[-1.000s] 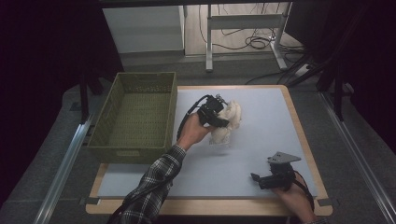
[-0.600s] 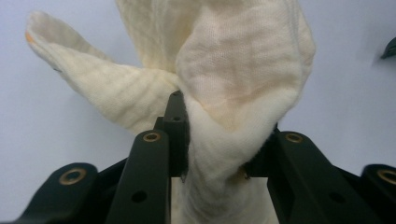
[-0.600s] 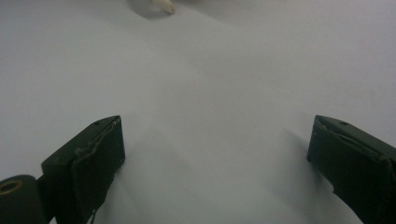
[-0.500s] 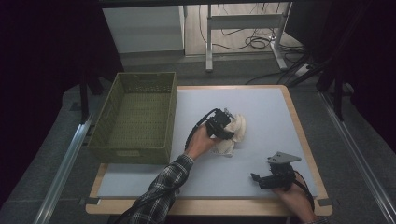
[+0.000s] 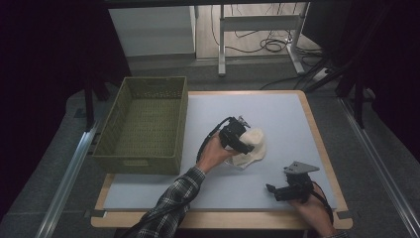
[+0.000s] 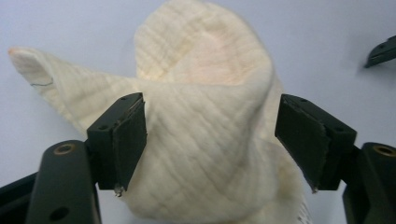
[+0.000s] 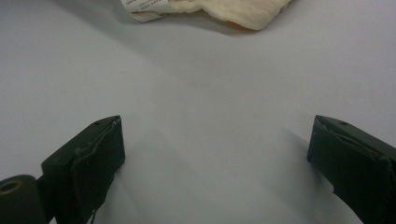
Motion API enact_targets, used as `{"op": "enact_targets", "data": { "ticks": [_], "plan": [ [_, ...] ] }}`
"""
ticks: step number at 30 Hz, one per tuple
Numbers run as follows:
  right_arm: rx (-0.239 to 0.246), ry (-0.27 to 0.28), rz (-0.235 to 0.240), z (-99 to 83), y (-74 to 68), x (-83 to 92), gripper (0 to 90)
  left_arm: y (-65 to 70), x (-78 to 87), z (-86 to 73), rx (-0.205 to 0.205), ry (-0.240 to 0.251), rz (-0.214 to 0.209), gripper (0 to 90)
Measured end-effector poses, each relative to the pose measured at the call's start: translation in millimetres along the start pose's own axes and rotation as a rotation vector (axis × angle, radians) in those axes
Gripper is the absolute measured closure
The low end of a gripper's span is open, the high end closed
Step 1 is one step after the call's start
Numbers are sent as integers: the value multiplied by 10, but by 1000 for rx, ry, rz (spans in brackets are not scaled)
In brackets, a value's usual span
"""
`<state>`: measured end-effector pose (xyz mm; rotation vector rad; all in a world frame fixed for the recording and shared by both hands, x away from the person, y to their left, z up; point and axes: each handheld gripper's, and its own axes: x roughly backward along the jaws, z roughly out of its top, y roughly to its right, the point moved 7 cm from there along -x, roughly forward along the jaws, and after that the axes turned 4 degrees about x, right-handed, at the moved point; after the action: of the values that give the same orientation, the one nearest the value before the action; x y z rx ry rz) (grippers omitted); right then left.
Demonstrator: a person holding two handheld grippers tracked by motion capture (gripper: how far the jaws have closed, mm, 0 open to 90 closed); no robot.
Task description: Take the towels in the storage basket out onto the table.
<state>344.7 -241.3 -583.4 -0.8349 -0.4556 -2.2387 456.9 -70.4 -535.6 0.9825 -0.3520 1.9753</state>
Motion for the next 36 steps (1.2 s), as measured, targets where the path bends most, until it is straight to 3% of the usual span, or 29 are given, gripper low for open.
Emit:
{"op": "enact_targets", "data": {
  "ticks": [6,10,16,19,25,31,32,33,36],
  "plan": [
    [0,0,0,0,-1,0,43,35,189,-37,-25,32,30,210],
    [3,0,-2,0,0,-1,42,63,300,-94,-16,53,33,212],
    [10,-2,-1,-3,0,2,41,102,406,-275,-16,75,48,228],
    [13,-7,-1,-3,-1,2,39,97,439,-391,-7,80,60,246],
    [10,-9,2,-2,3,10,54,93,435,-596,39,100,43,312],
    [-9,7,-16,-2,58,49,196,115,338,-704,48,106,17,388],
    [-10,9,-18,-1,71,57,233,125,297,-712,49,113,13,388],
    [-20,9,-23,9,117,80,339,136,252,-712,48,115,8,389],
    [-48,19,24,49,154,79,418,157,172,-698,49,121,6,358]
  ]
}}
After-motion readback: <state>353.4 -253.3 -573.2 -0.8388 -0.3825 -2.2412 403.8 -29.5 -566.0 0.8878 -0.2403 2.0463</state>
